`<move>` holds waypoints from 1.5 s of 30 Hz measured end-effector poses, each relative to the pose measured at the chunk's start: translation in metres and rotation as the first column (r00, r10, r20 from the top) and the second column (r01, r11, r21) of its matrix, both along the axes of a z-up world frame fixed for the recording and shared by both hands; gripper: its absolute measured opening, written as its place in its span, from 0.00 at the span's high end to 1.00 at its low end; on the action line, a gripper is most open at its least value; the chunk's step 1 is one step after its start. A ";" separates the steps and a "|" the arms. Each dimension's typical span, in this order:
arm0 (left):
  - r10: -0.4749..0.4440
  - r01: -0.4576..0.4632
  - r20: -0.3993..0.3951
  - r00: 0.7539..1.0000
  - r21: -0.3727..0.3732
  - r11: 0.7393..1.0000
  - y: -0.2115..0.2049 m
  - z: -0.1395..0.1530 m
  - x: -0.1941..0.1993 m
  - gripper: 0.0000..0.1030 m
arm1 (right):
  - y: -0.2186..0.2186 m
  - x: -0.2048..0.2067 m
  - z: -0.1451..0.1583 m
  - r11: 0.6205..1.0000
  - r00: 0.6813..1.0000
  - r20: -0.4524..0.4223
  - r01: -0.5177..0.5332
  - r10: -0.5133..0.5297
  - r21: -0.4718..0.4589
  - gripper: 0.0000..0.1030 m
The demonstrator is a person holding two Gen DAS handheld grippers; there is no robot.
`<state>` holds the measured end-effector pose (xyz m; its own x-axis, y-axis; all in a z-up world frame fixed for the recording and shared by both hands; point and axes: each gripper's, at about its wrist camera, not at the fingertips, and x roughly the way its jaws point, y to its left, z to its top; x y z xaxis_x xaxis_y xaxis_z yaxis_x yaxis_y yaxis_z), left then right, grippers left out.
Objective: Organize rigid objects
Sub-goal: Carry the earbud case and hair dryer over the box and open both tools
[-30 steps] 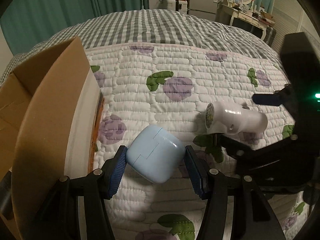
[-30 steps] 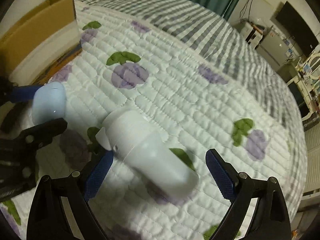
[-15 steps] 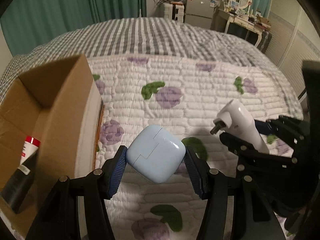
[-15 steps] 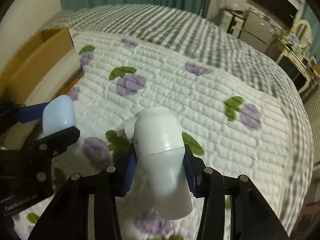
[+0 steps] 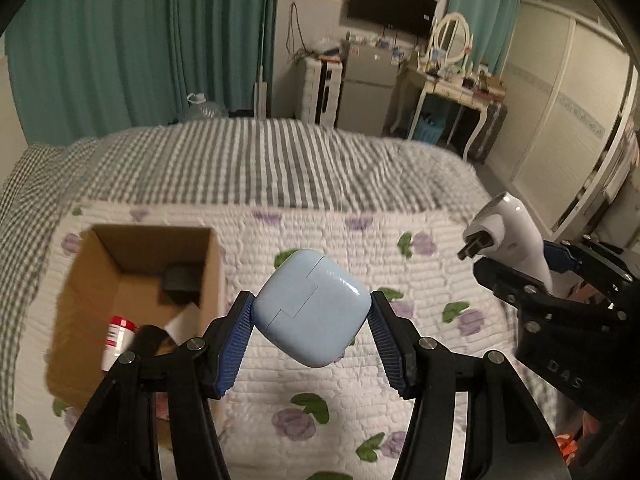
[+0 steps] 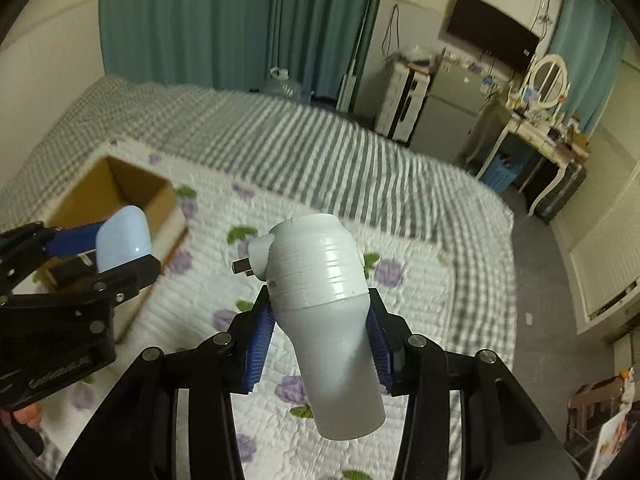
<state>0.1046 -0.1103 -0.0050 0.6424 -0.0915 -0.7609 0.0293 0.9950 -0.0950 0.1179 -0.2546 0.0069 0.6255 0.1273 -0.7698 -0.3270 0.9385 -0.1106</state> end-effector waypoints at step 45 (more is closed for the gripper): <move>-0.123 0.134 -0.098 0.988 0.110 0.985 0.185 -0.071 0.023 0.43 | 0.234 0.049 -0.054 0.990 0.988 -0.153 -0.012 0.034 0.142 0.58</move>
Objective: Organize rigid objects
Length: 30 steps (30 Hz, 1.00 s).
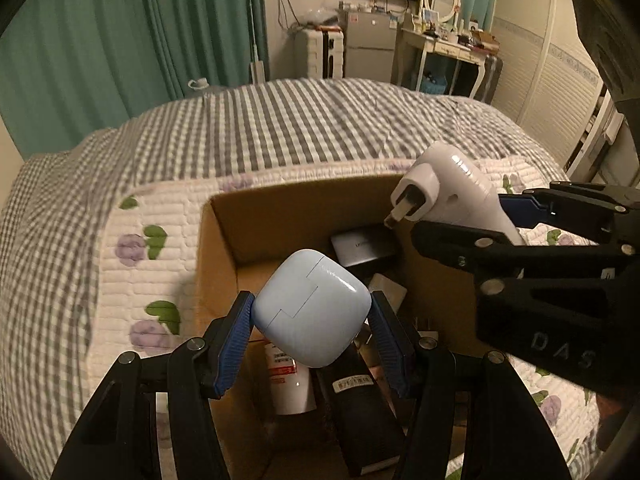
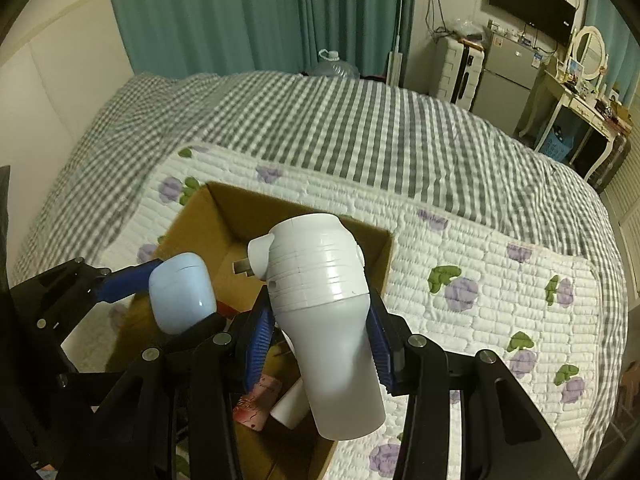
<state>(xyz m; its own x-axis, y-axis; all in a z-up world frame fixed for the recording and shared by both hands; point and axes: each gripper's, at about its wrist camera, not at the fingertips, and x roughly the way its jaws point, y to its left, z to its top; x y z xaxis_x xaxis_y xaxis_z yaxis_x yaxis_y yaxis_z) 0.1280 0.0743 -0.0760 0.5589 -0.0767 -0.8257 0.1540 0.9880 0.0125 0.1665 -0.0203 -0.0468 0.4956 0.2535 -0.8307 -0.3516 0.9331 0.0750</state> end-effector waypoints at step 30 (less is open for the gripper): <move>0.031 -0.030 -0.140 0.990 0.008 1.000 -0.001 -0.031 0.026 0.39 | 0.005 0.026 -0.020 0.999 0.999 -0.024 0.046 -0.046 -0.016 0.33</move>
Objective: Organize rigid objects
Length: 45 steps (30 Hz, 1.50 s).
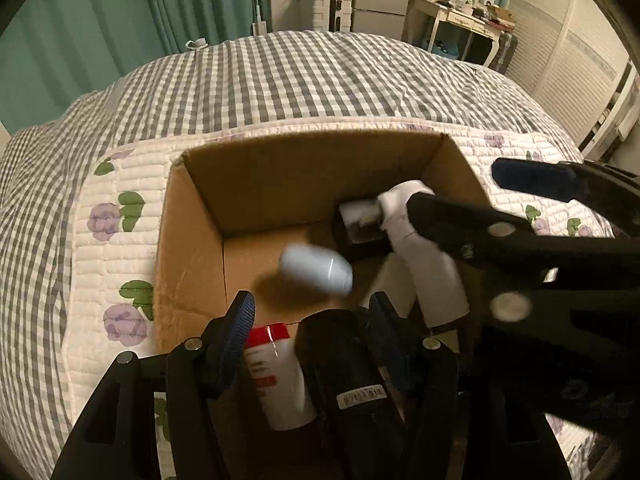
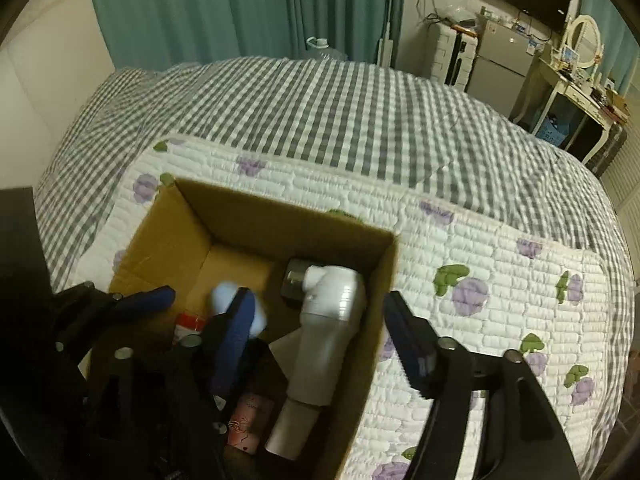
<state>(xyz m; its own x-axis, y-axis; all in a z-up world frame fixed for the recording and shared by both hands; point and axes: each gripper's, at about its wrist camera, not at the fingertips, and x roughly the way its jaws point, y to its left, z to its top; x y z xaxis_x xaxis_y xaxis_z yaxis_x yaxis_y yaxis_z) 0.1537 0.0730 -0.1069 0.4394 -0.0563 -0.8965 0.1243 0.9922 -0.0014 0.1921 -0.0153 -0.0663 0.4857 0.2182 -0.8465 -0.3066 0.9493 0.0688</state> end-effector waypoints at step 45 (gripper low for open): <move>0.037 -0.042 0.659 0.751 -0.008 0.999 -0.054 0.236 -0.223 0.30 | -0.124 -0.248 0.206 0.973 0.813 0.535 0.197 -0.232 0.123 0.00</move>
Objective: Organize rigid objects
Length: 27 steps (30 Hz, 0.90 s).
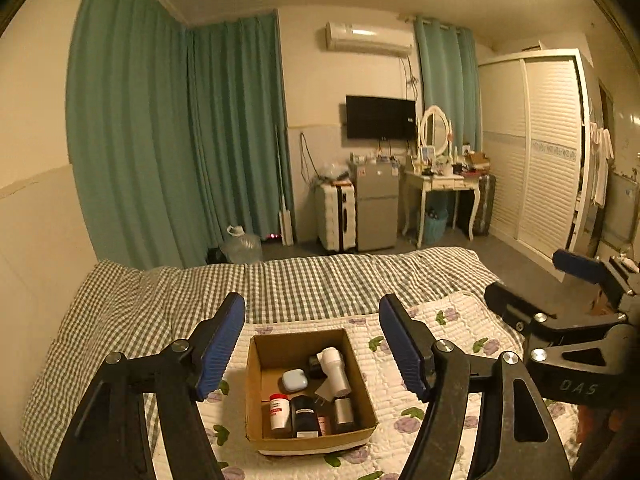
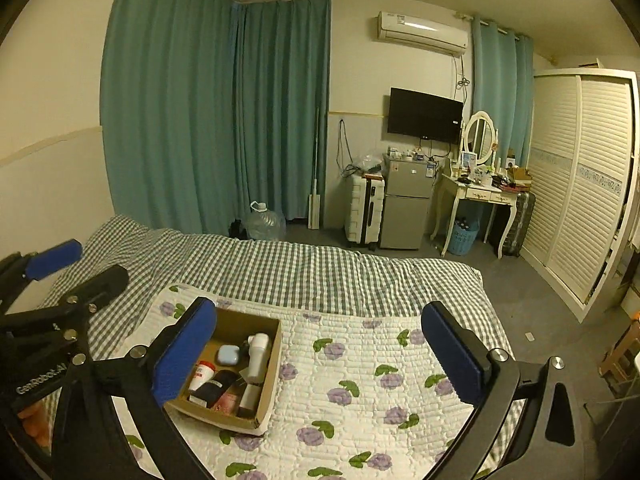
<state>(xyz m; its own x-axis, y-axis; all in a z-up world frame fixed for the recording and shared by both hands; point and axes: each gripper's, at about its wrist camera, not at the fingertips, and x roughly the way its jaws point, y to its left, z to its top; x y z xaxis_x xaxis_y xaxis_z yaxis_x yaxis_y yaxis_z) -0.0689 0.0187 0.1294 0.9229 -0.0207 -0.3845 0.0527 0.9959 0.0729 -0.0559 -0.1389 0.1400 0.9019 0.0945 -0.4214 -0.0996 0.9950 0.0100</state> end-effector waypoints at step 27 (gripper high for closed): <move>0.040 -0.044 -0.123 0.992 -0.031 0.999 0.026 -0.098 -0.023 0.29 | 0.011 -0.018 -0.110 1.000 0.992 -0.123 0.024 -0.022 0.009 0.00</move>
<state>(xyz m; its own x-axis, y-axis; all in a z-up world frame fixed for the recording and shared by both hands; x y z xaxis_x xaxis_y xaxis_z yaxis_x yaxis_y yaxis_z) -0.0920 0.0444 0.0317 0.8692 0.0020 -0.4945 0.0174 0.9992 0.0347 -0.0743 -0.1277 0.0303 0.8452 0.0793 -0.5285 -0.0741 0.9968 0.0311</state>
